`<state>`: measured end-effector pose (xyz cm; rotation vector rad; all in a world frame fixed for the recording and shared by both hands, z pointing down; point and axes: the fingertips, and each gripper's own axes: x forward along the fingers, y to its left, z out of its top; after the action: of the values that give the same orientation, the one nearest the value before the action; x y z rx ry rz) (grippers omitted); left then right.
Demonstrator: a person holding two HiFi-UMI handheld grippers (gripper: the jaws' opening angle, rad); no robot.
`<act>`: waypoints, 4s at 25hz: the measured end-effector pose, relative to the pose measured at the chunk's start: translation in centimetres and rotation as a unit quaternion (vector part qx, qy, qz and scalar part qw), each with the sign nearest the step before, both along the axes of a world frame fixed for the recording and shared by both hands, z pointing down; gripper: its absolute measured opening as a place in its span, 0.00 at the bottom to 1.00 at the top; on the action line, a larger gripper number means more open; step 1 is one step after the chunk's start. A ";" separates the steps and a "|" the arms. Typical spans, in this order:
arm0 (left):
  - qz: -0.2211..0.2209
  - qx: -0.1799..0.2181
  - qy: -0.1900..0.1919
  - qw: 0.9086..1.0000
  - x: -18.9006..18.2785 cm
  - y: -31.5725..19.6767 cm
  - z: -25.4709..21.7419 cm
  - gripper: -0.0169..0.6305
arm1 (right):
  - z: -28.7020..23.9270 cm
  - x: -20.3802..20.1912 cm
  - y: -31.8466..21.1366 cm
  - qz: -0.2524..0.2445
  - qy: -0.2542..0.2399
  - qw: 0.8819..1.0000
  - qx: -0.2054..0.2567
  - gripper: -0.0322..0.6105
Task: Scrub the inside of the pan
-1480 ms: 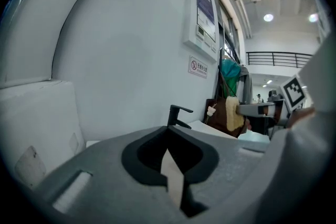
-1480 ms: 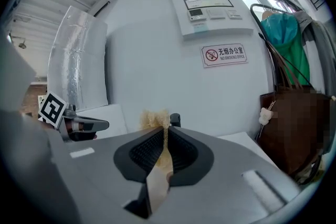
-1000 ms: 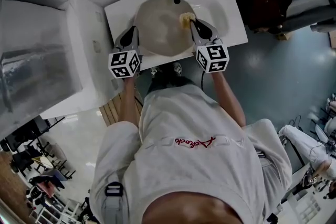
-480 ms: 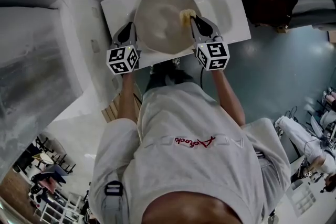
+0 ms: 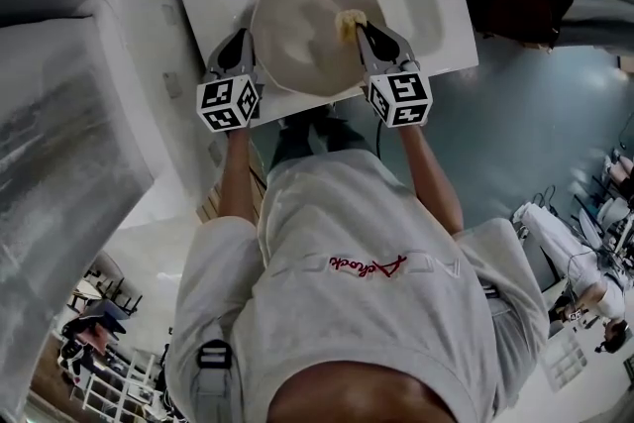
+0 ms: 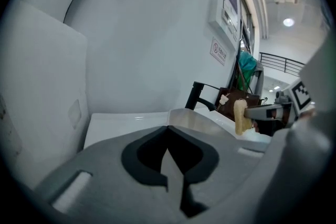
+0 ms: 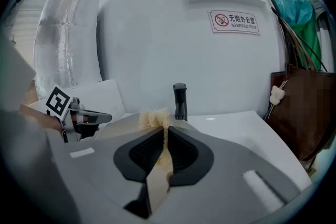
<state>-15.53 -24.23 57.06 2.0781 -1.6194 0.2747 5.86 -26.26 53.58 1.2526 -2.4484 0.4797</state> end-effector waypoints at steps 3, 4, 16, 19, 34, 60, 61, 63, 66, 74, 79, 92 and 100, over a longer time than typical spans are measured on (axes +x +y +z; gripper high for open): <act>0.000 0.000 0.000 1.000 0.0 -0.2 0.2 0.03 | 0.4 -0.2 -0.1 0.000 0.000 1.000 -0.005 0.10; 0.001 -0.002 0.001 1.000 0.0 -0.2 0.4 0.12 | 0.5 -0.3 -0.1 0.000 0.000 1.000 -0.007 0.10; 0.019 -0.026 0.015 0.999 0.9 -0.4 2.2 0.22 | 1.5 -2.6 0.0 -0.029 0.011 0.999 -0.011 0.10; 0.020 -0.030 0.020 0.999 1.0 -0.5 2.4 0.22 | 1.7 -3.5 0.1 -0.046 0.027 0.999 -0.006 0.10; 0.024 -0.034 0.033 0.999 1.5 -0.6 2.6 0.14 | 2.6 -8.1 -0.2 -0.152 0.133 0.979 0.039 0.10; 0.020 -0.035 0.044 0.998 1.4 -0.7 2.7 0.14 | 10.2 -16.9 -1.6 -0.326 0.288 0.898 0.069 0.10; 0.019 -0.035 0.045 0.998 1.4 -0.7 2.7 0.14 | 10.5 -17.0 -1.6 -0.327 0.291 0.897 0.067 0.10; 0.018 -0.035 0.045 0.998 1.4 -0.7 2.8 0.14 | 11.0 -17.1 -1.8 -0.329 0.295 0.895 0.061 0.10; 0.018 -0.036 0.042 0.998 1.3 -0.7 2.8 0.13 | 11.6 -16.9 -2.6 -0.322 0.297 0.898 0.050 0.10; 0.015 -0.043 0.040 0.998 1.1 -0.6 3.0 0.13 | 12.5 -14.8 -5.2 -0.280 0.313 0.907 0.029 0.10; 0.016 -0.042 0.038 0.998 1.1 -0.6 3.1 0.13 | 13.0 -13.1 -6.3 -0.254 0.327 0.910 0.019 0.10; 0.018 -0.044 0.033 0.998 1.2 -0.7 3.1 0.12 | 14.8 -6.6 -7.7 -0.201 0.357 0.911 -0.050 0.10; 0.018 -0.045 0.028 0.998 1.2 -0.7 3.2 0.12 | 15.5 -4.1 -6.6 -0.198 0.369 0.904 -0.083 0.10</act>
<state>-14.33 -24.98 60.30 2.0305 -1.5103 0.2945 1.77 -32.83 69.08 0.6558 -1.8731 0.0649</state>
